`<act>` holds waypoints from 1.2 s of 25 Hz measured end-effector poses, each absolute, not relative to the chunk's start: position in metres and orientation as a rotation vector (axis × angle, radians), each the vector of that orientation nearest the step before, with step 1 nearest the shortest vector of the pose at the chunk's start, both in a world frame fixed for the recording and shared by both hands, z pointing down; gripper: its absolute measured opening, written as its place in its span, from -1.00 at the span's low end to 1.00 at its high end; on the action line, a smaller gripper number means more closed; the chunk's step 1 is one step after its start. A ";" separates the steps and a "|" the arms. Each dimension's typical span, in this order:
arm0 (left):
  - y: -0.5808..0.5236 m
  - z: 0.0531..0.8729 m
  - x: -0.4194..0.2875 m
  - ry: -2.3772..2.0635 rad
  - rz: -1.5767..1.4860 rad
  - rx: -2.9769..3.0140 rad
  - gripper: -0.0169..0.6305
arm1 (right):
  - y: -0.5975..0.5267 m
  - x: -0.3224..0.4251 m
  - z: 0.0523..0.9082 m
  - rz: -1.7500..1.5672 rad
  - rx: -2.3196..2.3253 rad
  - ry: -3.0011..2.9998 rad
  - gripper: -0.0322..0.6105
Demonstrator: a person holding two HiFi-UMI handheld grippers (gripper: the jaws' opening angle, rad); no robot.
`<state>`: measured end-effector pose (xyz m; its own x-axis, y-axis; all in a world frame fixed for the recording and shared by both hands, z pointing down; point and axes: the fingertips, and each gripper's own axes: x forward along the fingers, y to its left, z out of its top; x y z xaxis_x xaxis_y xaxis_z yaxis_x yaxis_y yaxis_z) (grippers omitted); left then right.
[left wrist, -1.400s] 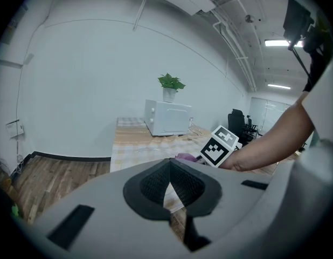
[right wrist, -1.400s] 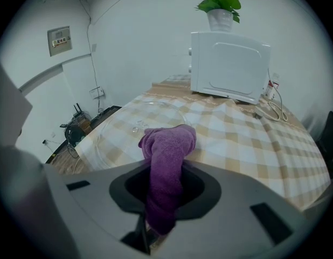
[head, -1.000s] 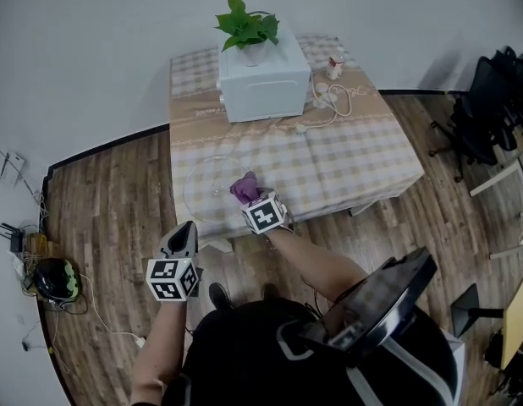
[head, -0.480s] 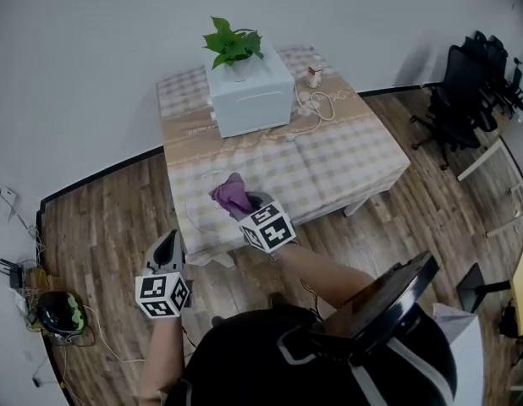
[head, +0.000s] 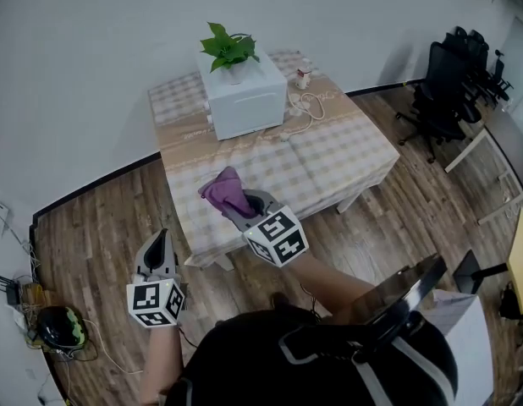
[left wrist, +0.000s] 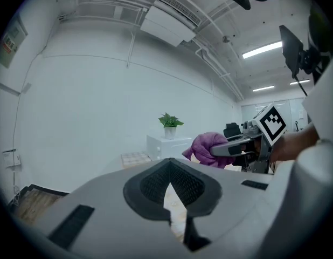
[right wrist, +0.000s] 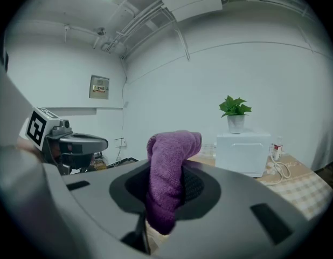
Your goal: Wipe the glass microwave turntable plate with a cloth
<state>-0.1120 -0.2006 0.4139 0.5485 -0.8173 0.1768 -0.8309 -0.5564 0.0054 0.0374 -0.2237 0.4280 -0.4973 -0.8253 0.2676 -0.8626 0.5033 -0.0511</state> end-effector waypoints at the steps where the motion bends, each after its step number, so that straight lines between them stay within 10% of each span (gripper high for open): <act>1: -0.200 0.411 -0.114 -1.429 0.222 2.683 -0.94 | -0.221 0.036 0.423 0.251 1.455 -2.544 -0.62; 30: -0.183 0.374 -0.133 -1.447 0.065 2.699 -0.94 | -0.178 0.022 0.389 0.188 1.558 -2.590 -0.65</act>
<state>-0.1334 -0.1833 0.3739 0.5534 -0.8296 0.0744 -0.8329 -0.5513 0.0490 0.0218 -0.1784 0.3887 -0.4660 -0.8701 0.1606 -0.8841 0.4648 -0.0474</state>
